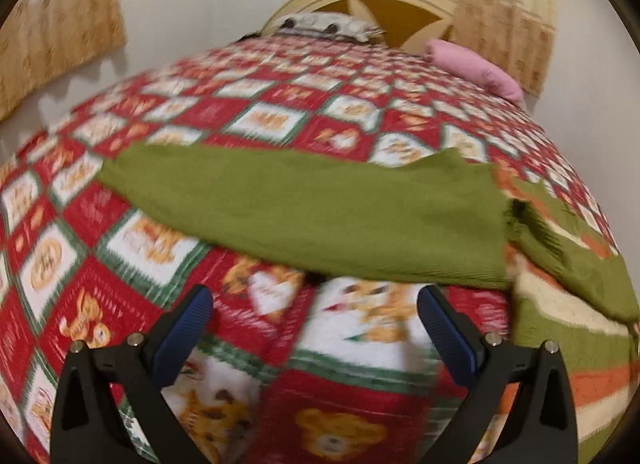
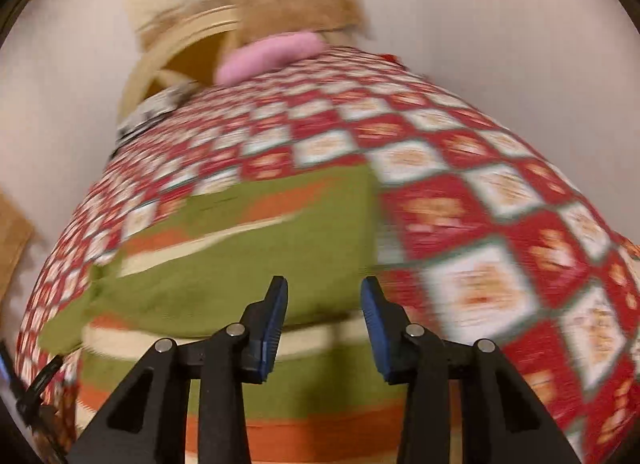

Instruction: Fold small clothes

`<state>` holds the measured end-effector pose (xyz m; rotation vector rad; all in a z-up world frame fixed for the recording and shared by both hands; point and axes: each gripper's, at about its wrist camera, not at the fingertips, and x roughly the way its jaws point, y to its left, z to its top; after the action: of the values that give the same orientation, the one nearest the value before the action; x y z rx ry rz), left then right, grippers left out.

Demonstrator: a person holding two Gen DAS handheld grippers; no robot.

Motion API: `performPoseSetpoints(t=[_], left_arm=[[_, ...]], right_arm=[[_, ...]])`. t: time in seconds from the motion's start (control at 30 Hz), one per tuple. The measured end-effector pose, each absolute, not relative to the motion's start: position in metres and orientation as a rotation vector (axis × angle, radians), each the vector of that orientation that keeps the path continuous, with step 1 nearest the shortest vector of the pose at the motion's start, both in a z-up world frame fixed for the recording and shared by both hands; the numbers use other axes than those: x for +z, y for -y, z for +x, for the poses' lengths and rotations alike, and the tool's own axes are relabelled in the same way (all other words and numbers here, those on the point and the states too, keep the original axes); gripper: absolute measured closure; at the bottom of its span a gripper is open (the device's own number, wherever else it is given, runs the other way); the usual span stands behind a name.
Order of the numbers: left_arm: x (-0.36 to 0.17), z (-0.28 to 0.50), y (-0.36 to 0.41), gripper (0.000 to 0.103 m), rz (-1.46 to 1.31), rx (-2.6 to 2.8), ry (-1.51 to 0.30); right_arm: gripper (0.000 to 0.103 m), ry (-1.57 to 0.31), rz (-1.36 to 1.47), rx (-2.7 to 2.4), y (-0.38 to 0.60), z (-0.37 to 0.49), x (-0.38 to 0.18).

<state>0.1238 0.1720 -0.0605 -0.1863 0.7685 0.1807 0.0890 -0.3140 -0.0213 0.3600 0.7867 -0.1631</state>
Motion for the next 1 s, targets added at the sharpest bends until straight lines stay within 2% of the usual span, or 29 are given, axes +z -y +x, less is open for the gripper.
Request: performPoseSetpoints(t=[0.17,0.3,0.33,0.37,0.47,0.6,0.73,0.83,1.0], left_arm=[[-0.033,0.136,-0.122,0.000,-0.115,0.082,-0.744],[-0.020,0.142,-0.086,0.000,-0.010,0.054,-0.728],[-0.019,0.144,-0.083,0.000,-0.004,0.051,-0.728],[-0.019,0.148,-0.079,0.000,-0.001,0.049,-0.733],[-0.020,0.156,-0.077,0.000,-0.023,0.057,-0.755],[-0.023,0.164,-0.068,0.000,-0.052,0.044,-0.763],[-0.030,0.174,-0.047,0.000,-0.036,-0.002,-0.788],[-0.034,0.189,-0.028,0.000,-0.014,-0.019,-0.793],[-0.059,0.224,-0.018,0.000,0.015,0.053,-0.896]], right_arm=[[0.063,-0.821,0.392,-0.133,0.326,0.107,-0.036],[0.063,-0.921,0.343,-0.098,0.317,0.133,-0.066],[0.065,-0.925,0.323,-0.087,0.316,0.134,-0.071],[0.076,-0.913,0.277,-0.088,0.314,0.132,-0.072],[0.082,-0.886,0.198,-0.109,0.314,0.122,-0.067],[0.081,-0.874,0.249,-0.106,0.330,0.118,-0.073],[0.070,-0.853,0.302,-0.108,0.336,0.112,-0.059],[0.070,-0.695,0.258,-0.183,0.330,0.096,-0.031],[0.070,-0.705,0.171,-0.060,0.286,0.107,-0.019]])
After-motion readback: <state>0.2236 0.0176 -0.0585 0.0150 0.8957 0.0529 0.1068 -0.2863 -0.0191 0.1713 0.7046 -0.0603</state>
